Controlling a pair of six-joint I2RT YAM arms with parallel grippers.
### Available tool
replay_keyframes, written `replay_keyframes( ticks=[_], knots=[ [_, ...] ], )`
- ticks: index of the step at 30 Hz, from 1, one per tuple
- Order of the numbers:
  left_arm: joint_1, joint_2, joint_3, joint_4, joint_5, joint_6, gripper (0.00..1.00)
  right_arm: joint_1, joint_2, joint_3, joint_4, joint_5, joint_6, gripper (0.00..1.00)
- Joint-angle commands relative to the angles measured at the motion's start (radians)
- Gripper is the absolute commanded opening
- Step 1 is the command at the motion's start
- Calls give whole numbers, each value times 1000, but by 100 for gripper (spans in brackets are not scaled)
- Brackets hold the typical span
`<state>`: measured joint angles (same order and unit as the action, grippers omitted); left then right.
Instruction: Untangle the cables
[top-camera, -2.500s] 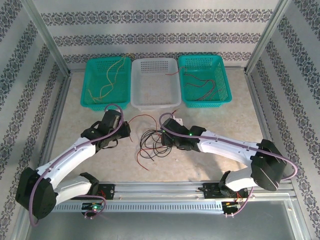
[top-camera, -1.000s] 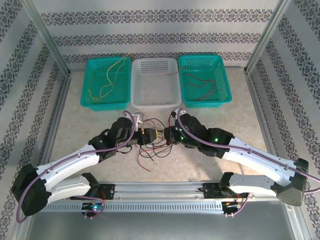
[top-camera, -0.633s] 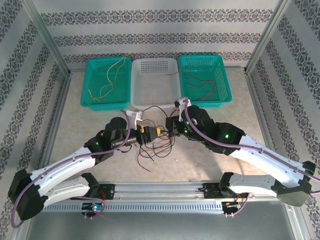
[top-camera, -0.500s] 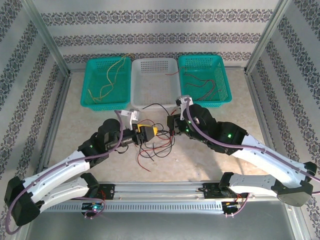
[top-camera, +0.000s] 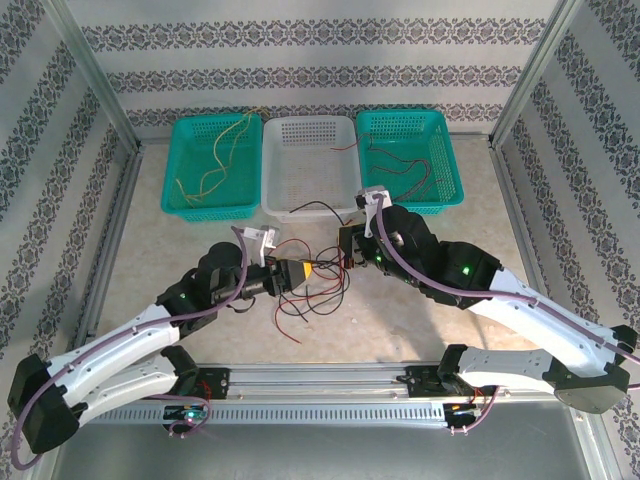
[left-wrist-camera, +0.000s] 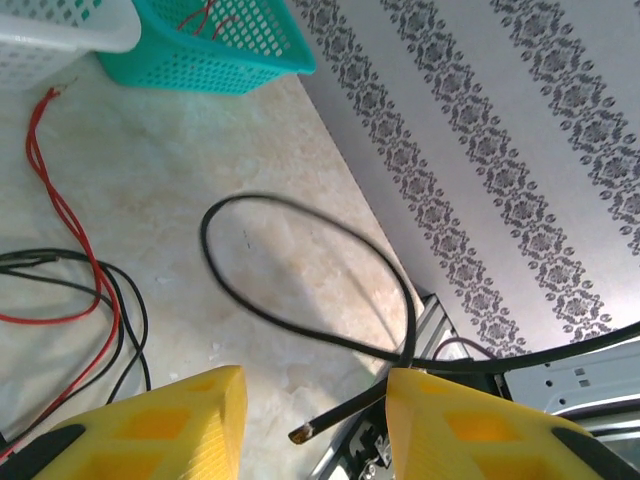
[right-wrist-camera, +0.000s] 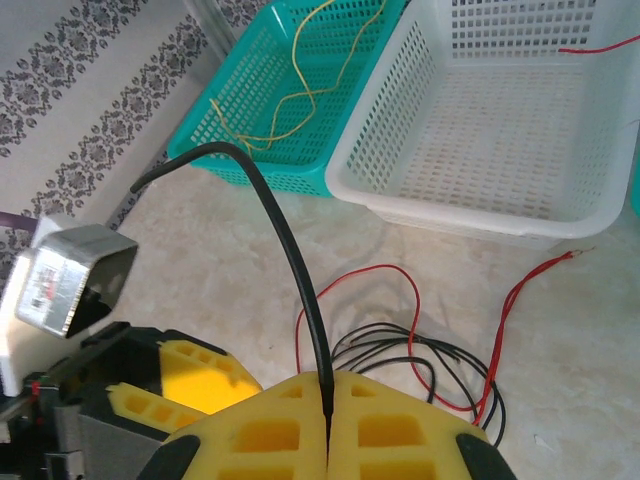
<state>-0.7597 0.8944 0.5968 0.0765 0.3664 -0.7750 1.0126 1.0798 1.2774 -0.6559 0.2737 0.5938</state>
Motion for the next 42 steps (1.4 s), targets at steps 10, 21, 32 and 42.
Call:
replay_keyframes(
  ticks=[10,21,32,42],
  knots=[
    [-13,-20,13,13,-133,4,0,11,-20,25,-14,23,-21,0],
    [99,-139,37,-515,-633,-102,0,-40,-55,64,-35,9,-38,0],
    [337,-169,-65,-611,-440,-137,9,-286,121,293,-32,-135,-54,0],
    [336,-242,-103,-458,-282,-105,60,-429,405,629,-33,-184,-109,0]
  ],
)
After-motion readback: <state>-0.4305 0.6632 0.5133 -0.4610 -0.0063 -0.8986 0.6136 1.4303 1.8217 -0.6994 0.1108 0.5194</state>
